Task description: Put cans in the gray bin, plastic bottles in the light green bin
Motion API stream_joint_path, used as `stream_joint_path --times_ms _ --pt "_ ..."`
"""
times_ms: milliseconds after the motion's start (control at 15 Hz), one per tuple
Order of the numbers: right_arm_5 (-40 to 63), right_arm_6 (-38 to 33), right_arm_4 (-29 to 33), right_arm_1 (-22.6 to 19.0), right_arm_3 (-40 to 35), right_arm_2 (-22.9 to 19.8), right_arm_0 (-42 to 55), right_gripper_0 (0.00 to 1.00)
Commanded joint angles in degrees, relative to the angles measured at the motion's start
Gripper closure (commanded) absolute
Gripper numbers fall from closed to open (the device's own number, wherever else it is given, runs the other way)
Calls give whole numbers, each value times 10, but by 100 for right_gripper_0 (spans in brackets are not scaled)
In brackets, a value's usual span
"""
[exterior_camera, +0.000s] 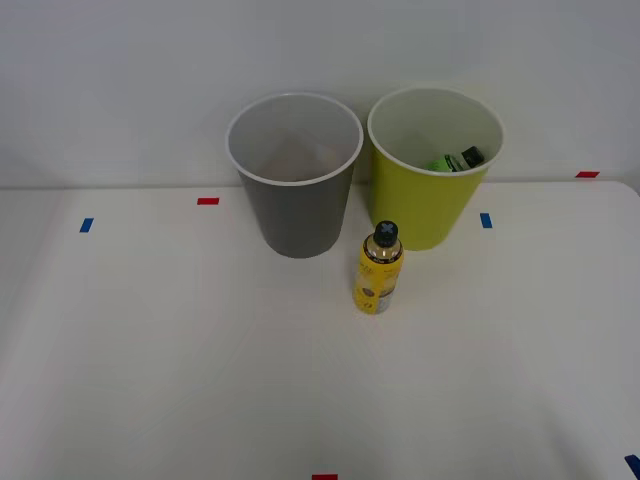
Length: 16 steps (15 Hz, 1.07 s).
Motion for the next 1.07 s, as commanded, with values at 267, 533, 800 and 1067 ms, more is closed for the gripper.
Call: stream_joint_path --times_ms 267,533,800,1067 --pt "0 0 0 0 0 0 0 0" --pt "0 0 0 0 0 0 0 0" --pt "0 0 0 0 0 0 0 0" --pt "0 0 0 0 0 0 0 0"
